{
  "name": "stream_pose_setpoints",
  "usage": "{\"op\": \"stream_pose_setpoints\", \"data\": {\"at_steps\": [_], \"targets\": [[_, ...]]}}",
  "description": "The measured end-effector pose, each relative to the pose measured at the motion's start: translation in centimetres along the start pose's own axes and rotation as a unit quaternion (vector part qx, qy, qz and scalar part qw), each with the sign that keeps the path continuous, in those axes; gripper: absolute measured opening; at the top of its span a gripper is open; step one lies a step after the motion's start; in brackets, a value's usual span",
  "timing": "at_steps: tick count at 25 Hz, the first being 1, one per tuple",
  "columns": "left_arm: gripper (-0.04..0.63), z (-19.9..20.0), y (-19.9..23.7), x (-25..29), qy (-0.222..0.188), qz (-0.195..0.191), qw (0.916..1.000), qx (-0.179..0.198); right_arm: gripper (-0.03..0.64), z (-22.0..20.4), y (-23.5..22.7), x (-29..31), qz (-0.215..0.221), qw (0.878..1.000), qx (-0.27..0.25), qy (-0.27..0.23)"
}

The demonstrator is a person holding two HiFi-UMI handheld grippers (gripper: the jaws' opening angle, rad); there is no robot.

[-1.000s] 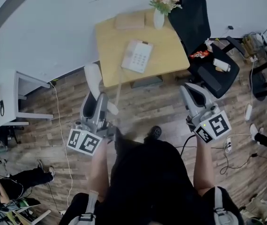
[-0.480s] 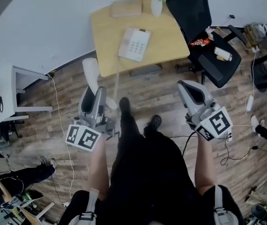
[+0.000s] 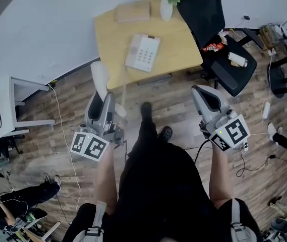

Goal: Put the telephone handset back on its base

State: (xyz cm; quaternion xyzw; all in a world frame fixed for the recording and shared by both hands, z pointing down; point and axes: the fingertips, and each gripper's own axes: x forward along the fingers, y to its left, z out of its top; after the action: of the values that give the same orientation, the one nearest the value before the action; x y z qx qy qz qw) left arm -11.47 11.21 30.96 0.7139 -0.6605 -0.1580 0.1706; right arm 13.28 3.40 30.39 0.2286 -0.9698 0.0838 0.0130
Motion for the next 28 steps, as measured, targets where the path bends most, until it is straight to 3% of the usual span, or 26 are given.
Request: {"op": "stream_pose_setpoints", "data": {"at_steps": [13,28], "targets": [[0.219,1.3,3.9,7.2,0.019,-0.022,0.9996,-0.007,0.003,2.5,-3.1,6.5,-0.007,1.0,-0.022,0.01],[0.219,0.1,10.2,14.8,0.07,-0.065,0.9954,-0.01,0.002,2.5,-5.1,14.5,-0.035,0.999,-0.017,0.019]]}}
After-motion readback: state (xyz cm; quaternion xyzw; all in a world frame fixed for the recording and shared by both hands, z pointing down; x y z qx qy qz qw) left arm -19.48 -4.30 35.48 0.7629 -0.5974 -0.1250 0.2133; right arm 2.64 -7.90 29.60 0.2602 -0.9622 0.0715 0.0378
